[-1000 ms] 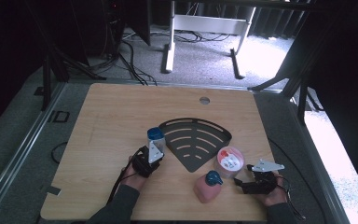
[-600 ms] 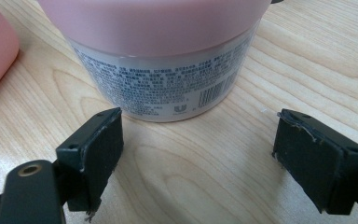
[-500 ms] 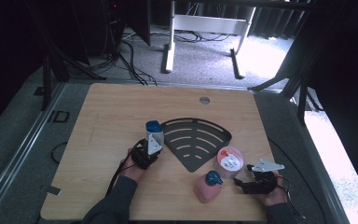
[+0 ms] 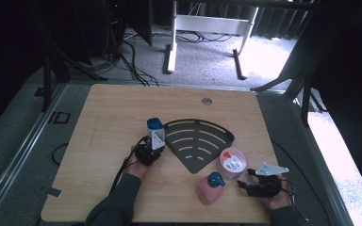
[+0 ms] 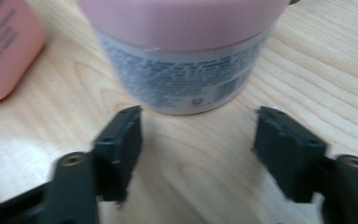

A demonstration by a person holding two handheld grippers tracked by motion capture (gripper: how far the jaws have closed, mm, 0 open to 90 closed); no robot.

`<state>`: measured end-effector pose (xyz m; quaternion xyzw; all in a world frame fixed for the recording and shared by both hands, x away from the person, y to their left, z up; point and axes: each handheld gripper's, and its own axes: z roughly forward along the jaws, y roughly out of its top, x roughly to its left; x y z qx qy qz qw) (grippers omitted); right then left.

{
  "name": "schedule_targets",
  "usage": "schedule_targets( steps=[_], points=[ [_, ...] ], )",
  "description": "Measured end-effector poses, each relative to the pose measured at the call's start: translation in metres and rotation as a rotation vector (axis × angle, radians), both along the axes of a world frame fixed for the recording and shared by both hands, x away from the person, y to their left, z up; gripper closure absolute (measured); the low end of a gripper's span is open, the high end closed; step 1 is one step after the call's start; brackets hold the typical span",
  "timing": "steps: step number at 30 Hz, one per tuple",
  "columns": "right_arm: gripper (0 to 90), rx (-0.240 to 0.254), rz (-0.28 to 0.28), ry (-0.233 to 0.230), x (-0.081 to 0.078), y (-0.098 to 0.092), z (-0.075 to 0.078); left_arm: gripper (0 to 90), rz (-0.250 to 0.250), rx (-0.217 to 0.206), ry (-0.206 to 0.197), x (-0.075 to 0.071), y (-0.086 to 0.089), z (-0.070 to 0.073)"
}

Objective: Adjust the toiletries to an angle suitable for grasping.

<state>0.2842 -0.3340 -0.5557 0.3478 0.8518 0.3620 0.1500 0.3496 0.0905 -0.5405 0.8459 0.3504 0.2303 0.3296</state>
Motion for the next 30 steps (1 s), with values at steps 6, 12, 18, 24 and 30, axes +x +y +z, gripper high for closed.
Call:
schedule_targets(
  steps=[6, 12, 18, 24, 30],
  points=[
    [70.2, 0.024, 0.067, 0.034, -0.010, 0.002, 0.005, 89.1, -0.014, -0.049, 0.006, -0.014, 0.005, 0.003],
    [89.7, 0.056, 0.131, 0.012, -0.021, 0.007, 0.013, 88.3, -0.005, -0.060, 0.024, -0.029, 0.014, 0.001],
    [90.0, 0.093, 0.198, -0.008, -0.029, 0.022, 0.021, 87.8, 0.010, -0.091, 0.034, -0.036, 0.020, 0.004],
    [90.0, 0.133, 0.259, -0.023, -0.033, 0.039, 0.025, 87.6, -0.009, -0.104, 0.039, -0.046, 0.024, 0.008],
    [90.0, 0.127, 0.299, -0.023, -0.034, 0.050, 0.026, 87.6, -0.016, -0.109, 0.035, -0.050, 0.024, 0.010]
  ],
)
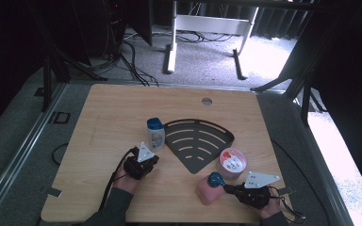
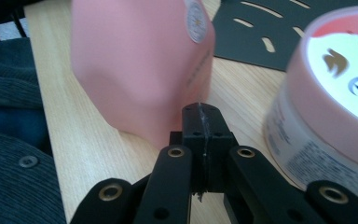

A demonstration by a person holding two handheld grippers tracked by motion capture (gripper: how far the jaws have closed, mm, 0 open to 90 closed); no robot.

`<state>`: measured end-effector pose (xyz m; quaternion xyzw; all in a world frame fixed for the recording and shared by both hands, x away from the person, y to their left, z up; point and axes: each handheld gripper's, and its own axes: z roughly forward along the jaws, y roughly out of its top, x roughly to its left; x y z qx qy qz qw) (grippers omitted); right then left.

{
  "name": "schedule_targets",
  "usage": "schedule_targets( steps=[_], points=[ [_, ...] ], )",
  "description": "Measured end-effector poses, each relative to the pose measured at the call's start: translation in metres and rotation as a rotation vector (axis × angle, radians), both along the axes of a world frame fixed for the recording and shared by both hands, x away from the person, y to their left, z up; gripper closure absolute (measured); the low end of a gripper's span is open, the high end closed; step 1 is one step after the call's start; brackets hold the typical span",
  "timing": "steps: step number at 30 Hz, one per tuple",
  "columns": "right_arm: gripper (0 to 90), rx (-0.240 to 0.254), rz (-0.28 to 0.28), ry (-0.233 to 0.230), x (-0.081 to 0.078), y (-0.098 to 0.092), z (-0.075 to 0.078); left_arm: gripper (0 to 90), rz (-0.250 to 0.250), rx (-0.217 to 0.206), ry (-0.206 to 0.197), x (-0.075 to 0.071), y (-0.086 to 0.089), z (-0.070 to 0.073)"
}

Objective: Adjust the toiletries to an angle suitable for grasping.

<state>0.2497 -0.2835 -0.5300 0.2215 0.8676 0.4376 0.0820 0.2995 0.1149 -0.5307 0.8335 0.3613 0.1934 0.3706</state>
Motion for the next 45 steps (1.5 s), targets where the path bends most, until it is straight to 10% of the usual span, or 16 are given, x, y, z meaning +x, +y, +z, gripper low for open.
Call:
schedule_targets(
  steps=[27, 45],
  points=[
    [90.0, 0.030, 0.172, 0.005, -0.015, 0.045, 0.003, 87.1, -0.028, 0.007, 0.005, -0.016, 0.002, 0.001],
    [90.0, 0.038, 0.195, -0.016, -0.005, 0.081, 0.001, 89.4, -0.240, -0.089, 0.022, -0.054, -0.012, 0.028]
  ],
)
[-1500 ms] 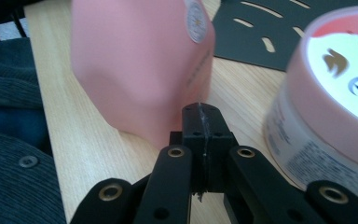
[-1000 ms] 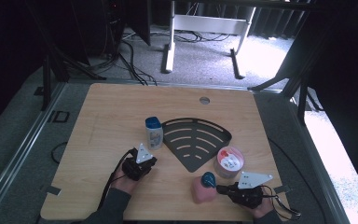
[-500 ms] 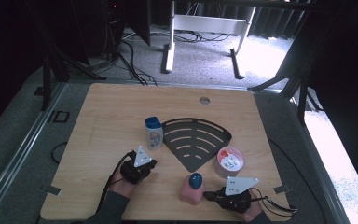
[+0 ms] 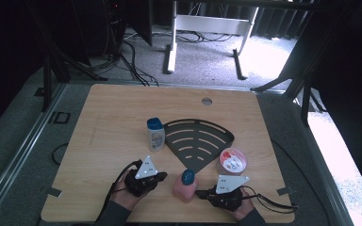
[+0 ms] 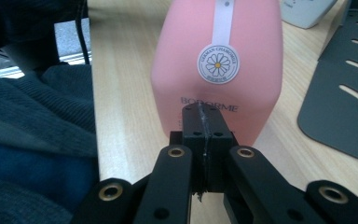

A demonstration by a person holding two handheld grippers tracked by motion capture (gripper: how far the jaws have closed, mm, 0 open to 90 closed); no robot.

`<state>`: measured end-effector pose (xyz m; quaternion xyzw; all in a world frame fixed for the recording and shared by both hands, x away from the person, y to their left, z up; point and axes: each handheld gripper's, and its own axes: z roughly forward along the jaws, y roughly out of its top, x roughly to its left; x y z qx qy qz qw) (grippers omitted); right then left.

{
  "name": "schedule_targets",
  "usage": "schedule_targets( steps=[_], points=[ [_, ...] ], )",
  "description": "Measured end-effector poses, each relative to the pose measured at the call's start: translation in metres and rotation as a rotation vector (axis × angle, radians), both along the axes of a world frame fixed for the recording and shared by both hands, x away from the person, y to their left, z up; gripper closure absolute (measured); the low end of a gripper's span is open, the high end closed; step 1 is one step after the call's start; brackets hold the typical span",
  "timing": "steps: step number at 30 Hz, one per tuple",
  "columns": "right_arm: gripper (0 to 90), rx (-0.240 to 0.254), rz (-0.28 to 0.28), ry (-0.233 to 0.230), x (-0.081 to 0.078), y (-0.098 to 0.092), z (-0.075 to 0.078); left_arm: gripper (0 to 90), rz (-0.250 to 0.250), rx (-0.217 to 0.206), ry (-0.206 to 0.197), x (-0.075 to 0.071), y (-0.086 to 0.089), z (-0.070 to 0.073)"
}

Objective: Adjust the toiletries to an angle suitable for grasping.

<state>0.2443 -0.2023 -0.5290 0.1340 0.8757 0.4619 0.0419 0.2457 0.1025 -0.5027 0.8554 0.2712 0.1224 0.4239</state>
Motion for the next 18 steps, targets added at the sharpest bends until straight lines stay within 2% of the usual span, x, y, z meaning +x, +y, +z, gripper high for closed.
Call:
schedule_targets(
  steps=[6, 14, 18],
  points=[
    [90.0, 0.006, -0.012, -0.002, 0.004, 0.004, 0.000, 89.5, -0.039, -0.043, 0.004, -0.011, -0.002, 0.008],
    [90.0, -0.003, -0.006, -0.009, 0.007, 0.010, 0.001, 89.5, -0.098, -0.047, -0.017, -0.021, -0.015, 0.015],
    [90.0, -0.003, -0.007, -0.012, 0.008, 0.013, 0.001, 89.4, -0.113, -0.043, -0.050, -0.023, -0.031, 0.020]
  ],
)
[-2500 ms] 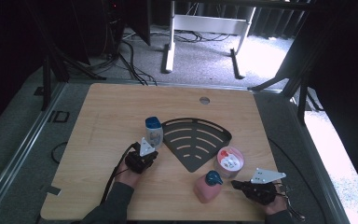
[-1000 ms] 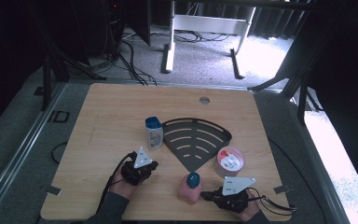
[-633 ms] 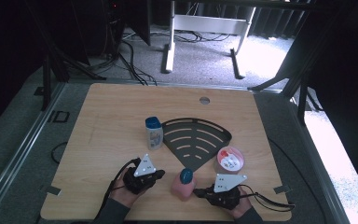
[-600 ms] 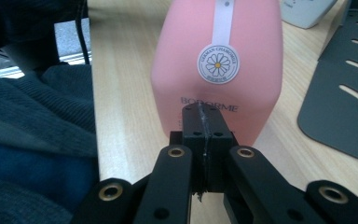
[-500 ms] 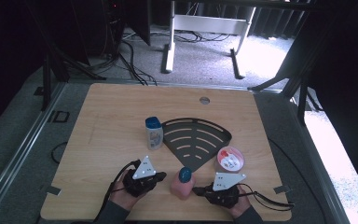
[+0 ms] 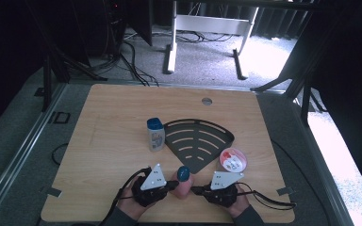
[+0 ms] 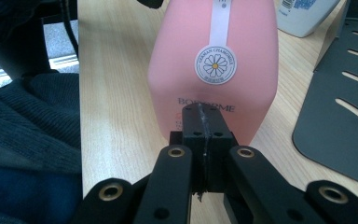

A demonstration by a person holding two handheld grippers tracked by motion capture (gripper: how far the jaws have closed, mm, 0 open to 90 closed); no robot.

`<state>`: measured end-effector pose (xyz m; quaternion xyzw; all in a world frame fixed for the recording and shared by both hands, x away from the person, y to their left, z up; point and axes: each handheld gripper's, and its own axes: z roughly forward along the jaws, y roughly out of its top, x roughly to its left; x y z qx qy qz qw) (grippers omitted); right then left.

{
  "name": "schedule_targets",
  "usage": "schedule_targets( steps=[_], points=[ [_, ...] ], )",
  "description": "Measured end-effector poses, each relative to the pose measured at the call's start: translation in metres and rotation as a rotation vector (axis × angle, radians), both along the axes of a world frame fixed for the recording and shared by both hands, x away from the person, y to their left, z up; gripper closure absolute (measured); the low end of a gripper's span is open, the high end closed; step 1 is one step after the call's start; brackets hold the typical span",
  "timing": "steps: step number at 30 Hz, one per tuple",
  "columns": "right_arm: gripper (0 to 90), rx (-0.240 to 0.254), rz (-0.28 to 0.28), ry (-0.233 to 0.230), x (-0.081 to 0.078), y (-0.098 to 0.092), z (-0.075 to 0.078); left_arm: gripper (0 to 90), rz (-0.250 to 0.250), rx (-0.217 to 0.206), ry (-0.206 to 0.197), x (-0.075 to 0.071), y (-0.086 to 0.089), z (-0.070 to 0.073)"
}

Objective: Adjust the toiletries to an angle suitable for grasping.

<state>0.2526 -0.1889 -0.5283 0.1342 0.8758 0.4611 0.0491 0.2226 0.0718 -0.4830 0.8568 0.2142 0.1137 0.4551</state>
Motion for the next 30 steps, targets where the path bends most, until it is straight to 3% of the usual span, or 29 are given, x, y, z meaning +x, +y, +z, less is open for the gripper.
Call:
schedule_targets(
  steps=[8, 15, 22, 30],
  points=[
    [90.0, -0.006, 0.003, -0.007, 0.002, 0.007, 0.000, 89.4, -0.019, 0.002, -0.001, 0.000, -0.011, -0.002],
    [90.0, -0.006, -0.015, -0.023, 0.009, 0.020, 0.000, 89.4, 0.035, -0.030, -0.012, 0.006, -0.009, -0.007],
    [90.0, 0.000, -0.010, -0.016, 0.016, 0.030, -0.001, 89.4, 0.089, -0.025, -0.033, 0.011, -0.006, -0.008],
    [90.0, -0.020, -0.031, -0.014, 0.013, 0.014, 0.001, 89.4, 0.145, 0.003, -0.061, 0.015, -0.004, -0.008]
  ],
)
